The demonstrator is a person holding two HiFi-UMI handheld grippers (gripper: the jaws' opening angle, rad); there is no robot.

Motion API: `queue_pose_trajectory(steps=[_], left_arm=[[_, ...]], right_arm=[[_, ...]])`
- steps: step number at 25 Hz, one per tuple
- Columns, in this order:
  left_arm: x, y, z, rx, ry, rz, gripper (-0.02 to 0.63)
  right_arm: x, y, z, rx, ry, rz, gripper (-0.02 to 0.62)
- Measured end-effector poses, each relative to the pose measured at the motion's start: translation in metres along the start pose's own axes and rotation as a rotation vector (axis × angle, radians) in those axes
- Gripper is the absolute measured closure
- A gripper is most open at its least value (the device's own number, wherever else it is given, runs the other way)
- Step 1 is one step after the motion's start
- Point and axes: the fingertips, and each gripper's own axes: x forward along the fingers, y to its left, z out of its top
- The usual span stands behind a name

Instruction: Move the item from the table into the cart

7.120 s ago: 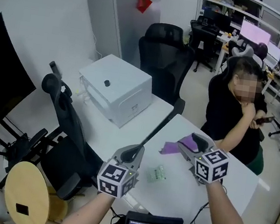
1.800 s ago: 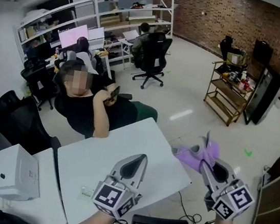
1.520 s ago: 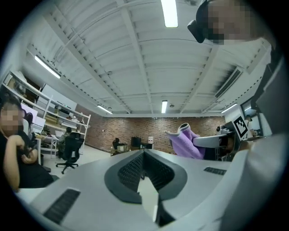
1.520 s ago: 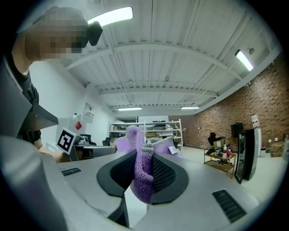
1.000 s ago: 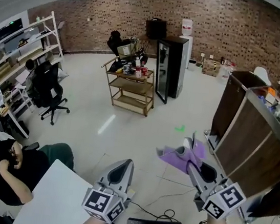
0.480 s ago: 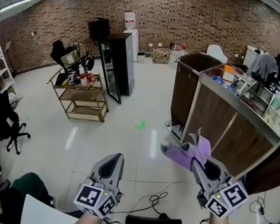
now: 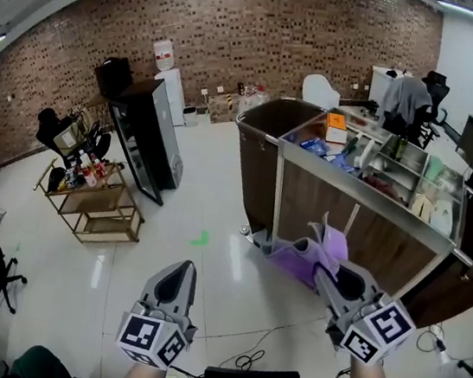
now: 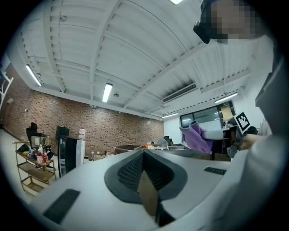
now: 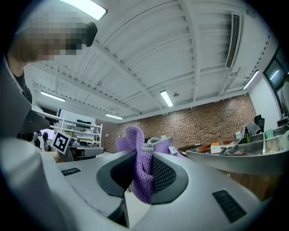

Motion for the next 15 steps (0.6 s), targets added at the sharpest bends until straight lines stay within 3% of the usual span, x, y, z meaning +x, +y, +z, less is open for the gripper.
queue_pose_trajectory(steps=[7, 10, 15], left_arm=[[0.165, 0.036, -0.017, -0.005, 0.004, -0.14, 0.604], [0.24, 0.07, -0.02, 0.013, -0.019, -0.23, 0.604], [0.352, 0.146, -0.013, -0.002, 0.016, -0.38, 0.604]], right_arm=[[0.071, -0.128, -0.008, -0.017, -0.014, -0.173, 0.526], [0.119, -0.172, -0.008, -0.022, -0.03, -0.265, 0.525], [0.221, -0.222, -0.005, -0.03, -0.048, -0.417, 0.526]])
